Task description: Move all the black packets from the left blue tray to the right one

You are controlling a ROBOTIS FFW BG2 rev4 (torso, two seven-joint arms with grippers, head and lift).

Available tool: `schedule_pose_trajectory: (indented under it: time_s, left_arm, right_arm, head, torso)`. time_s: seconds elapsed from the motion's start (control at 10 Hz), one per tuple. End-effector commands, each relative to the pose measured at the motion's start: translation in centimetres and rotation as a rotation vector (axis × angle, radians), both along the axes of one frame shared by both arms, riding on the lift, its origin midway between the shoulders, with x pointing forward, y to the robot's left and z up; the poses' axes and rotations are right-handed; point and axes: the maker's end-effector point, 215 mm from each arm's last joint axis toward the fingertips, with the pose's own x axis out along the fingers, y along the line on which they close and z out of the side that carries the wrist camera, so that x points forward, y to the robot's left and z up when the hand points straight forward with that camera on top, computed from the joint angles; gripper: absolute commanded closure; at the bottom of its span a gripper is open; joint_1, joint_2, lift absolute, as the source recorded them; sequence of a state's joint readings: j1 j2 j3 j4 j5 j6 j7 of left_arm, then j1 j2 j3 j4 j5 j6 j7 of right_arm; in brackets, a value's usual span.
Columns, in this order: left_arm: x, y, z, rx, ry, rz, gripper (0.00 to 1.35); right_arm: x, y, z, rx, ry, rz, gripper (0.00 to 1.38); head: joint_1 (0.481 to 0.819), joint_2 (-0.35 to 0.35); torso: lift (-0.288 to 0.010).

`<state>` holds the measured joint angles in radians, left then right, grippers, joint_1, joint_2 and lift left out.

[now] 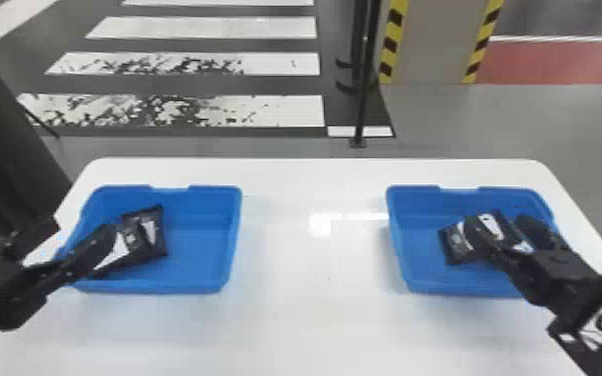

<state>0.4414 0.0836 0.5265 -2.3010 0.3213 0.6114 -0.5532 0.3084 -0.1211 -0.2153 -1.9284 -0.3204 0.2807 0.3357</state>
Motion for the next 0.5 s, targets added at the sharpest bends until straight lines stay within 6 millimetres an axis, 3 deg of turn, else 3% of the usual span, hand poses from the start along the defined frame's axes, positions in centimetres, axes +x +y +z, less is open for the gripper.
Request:
schedule_pose_trajectory:
  time_s: [0.0, 0.2, 0.4]
  left_arm:
    - [-0.4, 3.2, -1.0, 0.068, 0.045, 0.072, 0.17]
    - [-0.5, 7.3, -2.4, 0.176, 0.147, 0.146, 0.17]
    - [0.6, 9.8, -5.9, 0.185, 0.243, 0.191, 0.17]
  right_arm:
    - [-3.4, 2.0, 0.8, 0.008, -0.007, 0.016, 0.15]
    - [-6.2, 6.4, 2.6, 0.068, -0.021, 0.083, 0.15]
    - [-7.5, 10.2, 3.8, 0.144, -0.025, 0.15, 0.15]
  head:
    - [0.695, 0.062]
    - [0.695, 0.162]
    - [0.695, 0.256]
  torso:
    - [-0.14]
    - [-0.14]
    - [-0.14]
